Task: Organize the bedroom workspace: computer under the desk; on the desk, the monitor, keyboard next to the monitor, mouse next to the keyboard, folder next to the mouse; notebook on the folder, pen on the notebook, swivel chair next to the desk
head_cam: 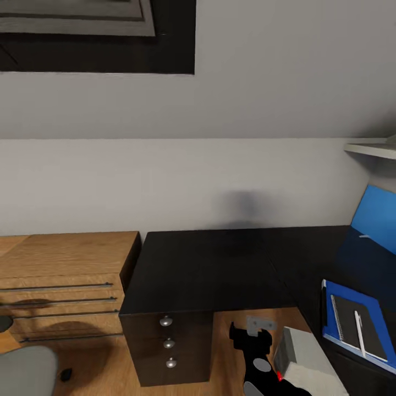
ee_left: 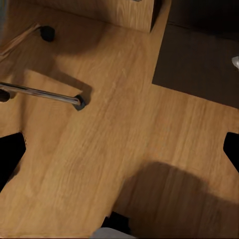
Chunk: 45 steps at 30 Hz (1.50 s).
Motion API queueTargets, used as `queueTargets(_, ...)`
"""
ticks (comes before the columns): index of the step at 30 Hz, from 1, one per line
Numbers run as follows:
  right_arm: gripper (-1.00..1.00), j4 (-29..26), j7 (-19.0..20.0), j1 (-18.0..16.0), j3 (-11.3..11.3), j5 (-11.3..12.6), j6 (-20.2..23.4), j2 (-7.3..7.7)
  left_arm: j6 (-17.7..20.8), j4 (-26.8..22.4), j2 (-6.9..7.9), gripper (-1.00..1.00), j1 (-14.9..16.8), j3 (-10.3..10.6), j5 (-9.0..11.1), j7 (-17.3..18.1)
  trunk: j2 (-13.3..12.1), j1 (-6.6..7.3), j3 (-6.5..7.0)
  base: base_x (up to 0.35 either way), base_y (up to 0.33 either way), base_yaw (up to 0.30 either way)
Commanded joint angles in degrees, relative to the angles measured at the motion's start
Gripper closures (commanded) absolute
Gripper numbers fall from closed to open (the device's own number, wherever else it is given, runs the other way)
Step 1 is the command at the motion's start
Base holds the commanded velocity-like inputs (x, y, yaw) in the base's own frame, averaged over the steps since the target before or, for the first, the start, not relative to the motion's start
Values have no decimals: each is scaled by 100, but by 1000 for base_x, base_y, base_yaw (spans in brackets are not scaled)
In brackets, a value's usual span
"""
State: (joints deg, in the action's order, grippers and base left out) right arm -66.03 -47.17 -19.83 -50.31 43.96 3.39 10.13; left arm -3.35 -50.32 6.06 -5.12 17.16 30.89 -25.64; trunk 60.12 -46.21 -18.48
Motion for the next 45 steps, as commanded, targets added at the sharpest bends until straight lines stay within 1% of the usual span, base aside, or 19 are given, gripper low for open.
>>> queueTargets(1,-100,58,-38,-7,-28,14,-24,0,-35,-9,9,-100,2,32,59,-39,5,3,-6,-336,0,1)
queueTargets(3,-100,299,-21,-4,-56,17,-190,-25,-34,-9,9,-100,2,33,55,-38,5,3,-6,-318,0,0)
queueTargets(8,-100,721,193,-4,-78,-3,-318,-105,-42,-16,4,-100,2,33,45,-42,5,3,-6,-110,0,0)
queueTargets(9,-100,1185,394,-3,-77,-14,-557,-226,-42,-21,2,-100,2,36,42,-49,-35,25,12,-22,0,0)
queueTargets(10,-100,2916,1472,-3,-90,-300,-2041,-436,-55,3,21,-100,0,26,73,-60,-75,47,30,0,0,0)
queueTargets(12,-100,2997,1571,-3,-91,-314,-2128,-438,-57,63,26,-100,1,25,80,-61,-155,91,66,0,0,0)
queueTargets(17,-100,3277,1717,-3,-84,-330,-2259,-441,-156,603,21,-100,2,21,84,-50,-356,200,156,0,0,0)
queueTargets(21,-100,3487,1701,-3,-72,-322,-2290,-433,-541,1007,19,-100,2,25,101,-40,-516,288,227,0,0,0)
queueTargets(25,-100,3799,1717,70,-84,-311,-2312,-450,-986,1617,6,-100,2,39,101,-36,-677,376,299,0,0,0)
queueTargets(26,-100,3949,1721,130,-91,-310,-2372,-496,-1129,1847,1,-100,2,45,100,-34,-717,398,317,0,0,0)
queueTargets(28,-100,4112,1724,175,-91,-310,-2485,-574,-1266,2055,-4,-100,2,50,97,-29,-797,442,353,0,0,0)
queueTargets(31,-100,4660,1742,248,-98,-309,-2922,-786,-1548,2455,-25,-100,1,52,100,12,-917,508,407,0,0,0)
queueTargets(34,-100,5068,1802,267,-102,-309,-3176,-942,-1641,2659,-60,-100,2,49,101,96,-1038,574,461,0,0,0)
queueTargets(36,-100,5614,2025,279,-98,-309,-3410,-1186,-1699,2925,-108,-100,2,40,107,295,-1118,618,497,0,0,0)
queueTargets(38,-100,5986,2312,282,-95,-307,-3507,-1308,-1720,3101,-124,-100,2,26,110,507,-1198,662,533,0,0,0)
queueTargets(39,-100,6092,2425,283,-95,-306,-3527,-1335,-1724,3151,-127,-100,2,22,112,589,-1238,684,551,0,0,0)
queueTargets(40,-100,6265,2662,285,-92,-297,-3551,-1372,-1729,3235,-132,-100,2,13,121,754,-1278,706,569,0,0,0)
queueTargets(42,-100,6399,2894,287,-86,-287,-3560,-1384,-1736,3293,-135,-100,2,4,145,895,-1358,749,604,0,0,0)
queueTargets(45,-100,6640,3375,317,-72,-247,-3574,-1381,-1745,3383,-132,-100,2,-7,275,1100,-1479,815,658,0,0,0)
